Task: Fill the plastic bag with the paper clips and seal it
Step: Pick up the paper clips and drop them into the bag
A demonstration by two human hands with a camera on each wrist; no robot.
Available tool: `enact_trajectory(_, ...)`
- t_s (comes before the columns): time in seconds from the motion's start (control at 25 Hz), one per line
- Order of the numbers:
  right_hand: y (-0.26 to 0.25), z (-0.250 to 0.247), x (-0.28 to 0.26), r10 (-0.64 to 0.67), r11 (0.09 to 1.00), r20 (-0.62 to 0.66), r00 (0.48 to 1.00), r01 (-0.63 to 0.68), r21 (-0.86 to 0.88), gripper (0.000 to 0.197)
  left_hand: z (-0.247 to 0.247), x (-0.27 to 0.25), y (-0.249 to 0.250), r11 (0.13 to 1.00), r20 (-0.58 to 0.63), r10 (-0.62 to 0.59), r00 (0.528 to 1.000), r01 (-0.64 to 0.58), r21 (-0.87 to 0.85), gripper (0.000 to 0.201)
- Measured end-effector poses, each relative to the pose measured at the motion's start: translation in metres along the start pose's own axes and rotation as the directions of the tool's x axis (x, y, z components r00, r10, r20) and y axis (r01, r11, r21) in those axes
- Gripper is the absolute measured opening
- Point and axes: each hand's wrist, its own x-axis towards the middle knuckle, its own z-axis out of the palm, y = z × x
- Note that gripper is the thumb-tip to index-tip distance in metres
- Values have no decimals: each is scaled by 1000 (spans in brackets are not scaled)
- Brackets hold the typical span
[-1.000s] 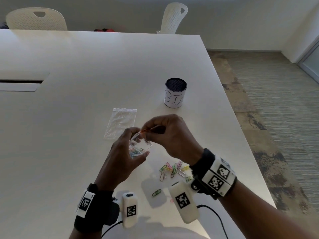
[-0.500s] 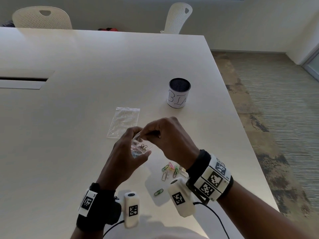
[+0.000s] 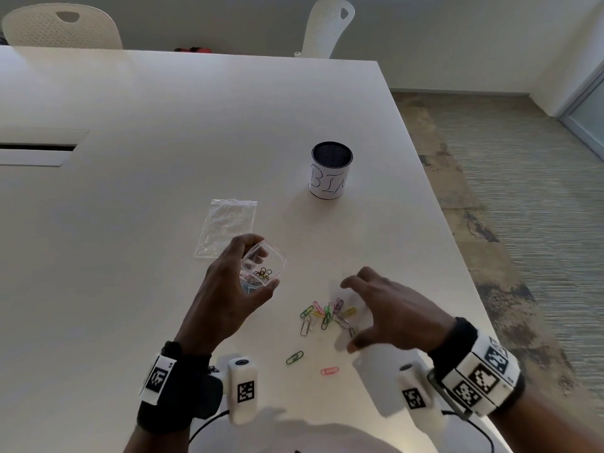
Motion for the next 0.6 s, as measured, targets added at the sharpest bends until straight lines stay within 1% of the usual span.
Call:
enact_trajectory(0.08,-5,14,-6,-2,1000,1,1000,2,17,115,1,0,0,1000,2,-6,1000,6,-2,61)
enact_trajectory(0.16,-14,27,-7,-7,999,-17,1000,8,41,123,1,0,1,1000,3,-3,1000,3,2,61)
enact_trajectory(0.24,-22,36,-2,-8,998,-56,998,12,65,118,1,0,1,1000,5,3,1000,-3,3,61)
enact_trajectory(0.32,-27,40,7,13,992,-104,994,0,124,99,1,0,0,1000,5,6,1000,-6,9,60)
enact_trajectory(0.44,-27,39,19,26,981,-181,983,10,194,59,0,-1,0,1000,1,-3,1000,3,10,60)
enact_trajectory(0.52,-27,38,24,13,976,-230,973,37,213,37,0,-1,0,1000,-2,-4,1000,4,9,60)
enact_trajectory(0.56,-27,37,25,5,975,-245,970,50,218,31,0,-1,0,1000,-2,-2,1000,2,9,61)
enact_trajectory(0.6,-27,35,25,-5,973,-255,967,63,220,31,0,0,0,1000,-1,-1,1000,1,11,61)
